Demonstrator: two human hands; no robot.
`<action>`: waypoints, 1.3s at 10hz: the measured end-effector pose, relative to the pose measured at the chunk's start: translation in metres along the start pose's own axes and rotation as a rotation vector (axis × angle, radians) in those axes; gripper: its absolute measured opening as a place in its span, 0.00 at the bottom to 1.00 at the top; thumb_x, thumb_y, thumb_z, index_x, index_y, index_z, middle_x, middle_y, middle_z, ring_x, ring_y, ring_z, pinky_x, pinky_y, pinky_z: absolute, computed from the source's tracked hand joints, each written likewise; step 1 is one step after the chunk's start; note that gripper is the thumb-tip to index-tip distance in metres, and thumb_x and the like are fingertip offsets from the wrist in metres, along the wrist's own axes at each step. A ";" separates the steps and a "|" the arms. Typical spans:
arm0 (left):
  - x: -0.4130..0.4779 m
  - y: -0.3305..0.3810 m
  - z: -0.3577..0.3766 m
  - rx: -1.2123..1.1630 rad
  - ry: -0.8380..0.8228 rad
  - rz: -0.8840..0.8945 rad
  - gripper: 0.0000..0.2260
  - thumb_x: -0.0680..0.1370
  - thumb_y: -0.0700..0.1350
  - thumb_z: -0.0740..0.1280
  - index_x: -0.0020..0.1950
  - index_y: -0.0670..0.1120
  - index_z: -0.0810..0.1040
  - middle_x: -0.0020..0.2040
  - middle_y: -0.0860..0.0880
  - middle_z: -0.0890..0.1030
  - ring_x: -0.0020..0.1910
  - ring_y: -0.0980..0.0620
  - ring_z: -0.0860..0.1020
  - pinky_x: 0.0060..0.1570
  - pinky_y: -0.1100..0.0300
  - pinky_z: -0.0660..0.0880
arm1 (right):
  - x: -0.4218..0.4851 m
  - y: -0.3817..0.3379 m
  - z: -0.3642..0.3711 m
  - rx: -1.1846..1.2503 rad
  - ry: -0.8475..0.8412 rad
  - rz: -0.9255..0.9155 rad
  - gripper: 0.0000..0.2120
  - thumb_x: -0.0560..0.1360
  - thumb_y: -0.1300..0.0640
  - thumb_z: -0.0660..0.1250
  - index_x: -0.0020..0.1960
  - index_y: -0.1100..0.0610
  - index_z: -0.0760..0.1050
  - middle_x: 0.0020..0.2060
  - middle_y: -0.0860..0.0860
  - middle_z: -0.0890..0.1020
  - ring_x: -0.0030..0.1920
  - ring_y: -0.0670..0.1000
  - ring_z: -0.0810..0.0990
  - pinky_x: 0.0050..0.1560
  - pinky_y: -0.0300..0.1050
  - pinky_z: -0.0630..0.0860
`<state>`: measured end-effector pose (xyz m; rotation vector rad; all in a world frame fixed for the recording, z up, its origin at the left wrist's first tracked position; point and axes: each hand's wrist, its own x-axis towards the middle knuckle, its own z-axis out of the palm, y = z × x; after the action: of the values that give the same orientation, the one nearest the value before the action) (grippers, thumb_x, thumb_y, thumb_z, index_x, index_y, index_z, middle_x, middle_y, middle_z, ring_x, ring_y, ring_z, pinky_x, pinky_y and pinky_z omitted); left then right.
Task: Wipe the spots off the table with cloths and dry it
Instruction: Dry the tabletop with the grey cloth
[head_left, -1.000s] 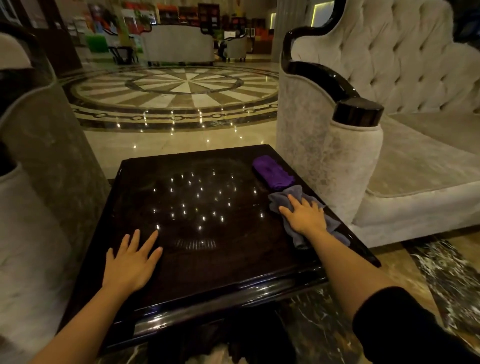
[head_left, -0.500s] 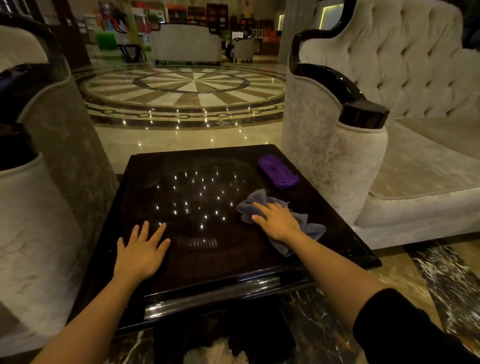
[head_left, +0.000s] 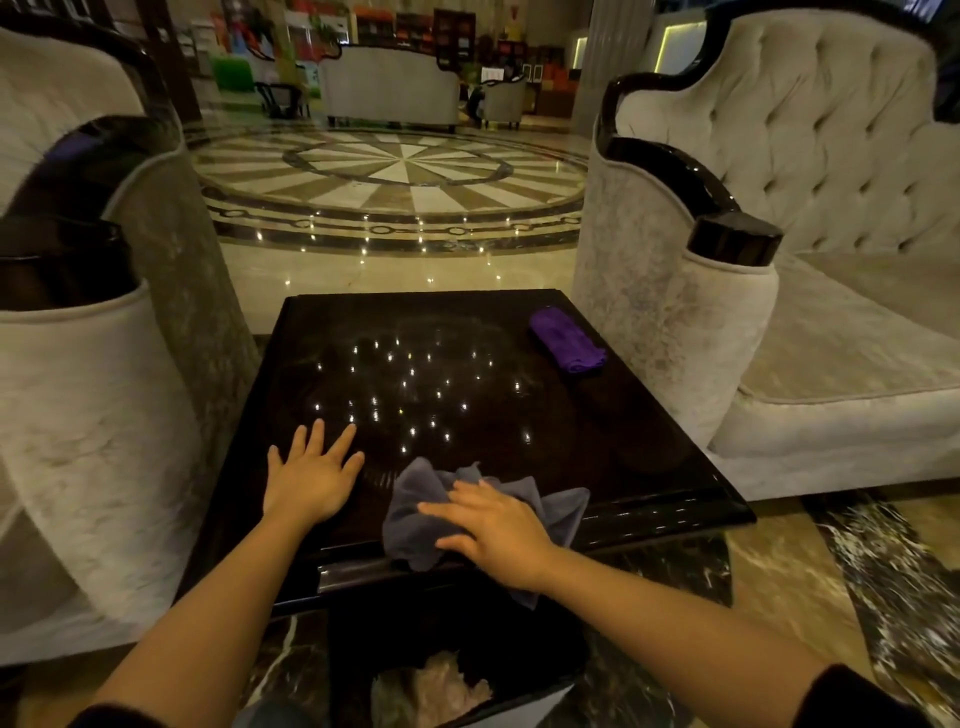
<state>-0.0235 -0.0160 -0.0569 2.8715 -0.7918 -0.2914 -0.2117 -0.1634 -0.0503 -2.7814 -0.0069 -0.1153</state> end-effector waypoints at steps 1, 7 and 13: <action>-0.001 0.001 -0.002 -0.003 -0.016 0.001 0.24 0.80 0.58 0.45 0.75 0.58 0.46 0.78 0.46 0.45 0.76 0.46 0.42 0.73 0.42 0.43 | -0.004 -0.013 0.004 0.032 -0.014 -0.081 0.19 0.76 0.51 0.61 0.67 0.51 0.68 0.66 0.55 0.74 0.68 0.55 0.67 0.68 0.51 0.62; 0.004 -0.001 0.004 0.023 0.013 0.017 0.24 0.79 0.60 0.44 0.75 0.57 0.45 0.78 0.46 0.43 0.76 0.46 0.41 0.73 0.43 0.42 | 0.104 0.147 -0.083 0.062 0.163 0.556 0.25 0.79 0.46 0.53 0.73 0.51 0.54 0.74 0.59 0.53 0.72 0.62 0.57 0.70 0.59 0.60; 0.003 -0.002 0.003 0.022 0.014 0.019 0.24 0.80 0.59 0.44 0.75 0.57 0.45 0.78 0.46 0.43 0.76 0.46 0.41 0.73 0.42 0.41 | 0.141 0.113 -0.025 -0.036 -0.068 0.404 0.28 0.77 0.38 0.48 0.73 0.45 0.46 0.76 0.54 0.50 0.75 0.58 0.46 0.73 0.56 0.46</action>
<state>-0.0208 -0.0164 -0.0609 2.8812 -0.8240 -0.2616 -0.0707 -0.2794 -0.0547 -2.7575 0.5397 0.0820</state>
